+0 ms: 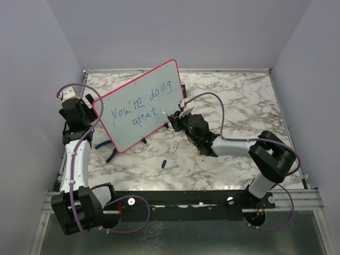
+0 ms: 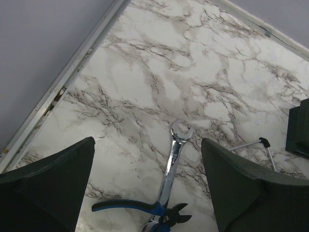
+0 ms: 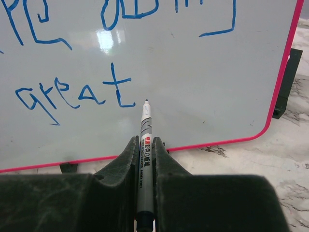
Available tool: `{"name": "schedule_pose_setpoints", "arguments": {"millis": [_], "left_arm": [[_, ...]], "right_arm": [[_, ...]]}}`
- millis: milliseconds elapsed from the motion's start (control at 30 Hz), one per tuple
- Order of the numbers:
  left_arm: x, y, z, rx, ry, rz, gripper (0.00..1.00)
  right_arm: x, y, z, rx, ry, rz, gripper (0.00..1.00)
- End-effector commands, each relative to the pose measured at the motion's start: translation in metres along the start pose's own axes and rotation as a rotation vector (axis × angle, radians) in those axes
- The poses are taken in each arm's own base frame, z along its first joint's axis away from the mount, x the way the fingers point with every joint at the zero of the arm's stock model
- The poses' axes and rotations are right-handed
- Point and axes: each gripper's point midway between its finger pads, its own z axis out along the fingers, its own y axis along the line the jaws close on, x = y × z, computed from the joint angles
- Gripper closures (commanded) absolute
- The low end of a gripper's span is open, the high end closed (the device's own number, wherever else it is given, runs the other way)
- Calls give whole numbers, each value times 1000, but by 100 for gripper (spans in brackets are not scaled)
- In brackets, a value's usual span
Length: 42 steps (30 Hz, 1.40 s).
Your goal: Write a sentence on the whiteboard
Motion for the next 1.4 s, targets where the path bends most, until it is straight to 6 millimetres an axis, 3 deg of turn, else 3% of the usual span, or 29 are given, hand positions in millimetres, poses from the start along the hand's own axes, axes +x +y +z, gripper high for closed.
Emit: {"name": "schedule_pose_setpoints", "arguments": {"millis": [0, 1000, 1167, 1367], "left_arm": [[0, -3, -4, 10, -9, 11, 8], [0, -4, -4, 13, -10, 10, 8], [0, -2, -4, 2, -7, 9, 8], [1, 7, -3, -51, 2, 9, 6]], "right_arm": [[5, -5, 5, 29, 10, -17, 100], [10, -1, 21, 24, 14, -30, 100], [3, -3, 10, 21, -1, -27, 100], [-2, -6, -21, 10, 6, 4, 100]]}}
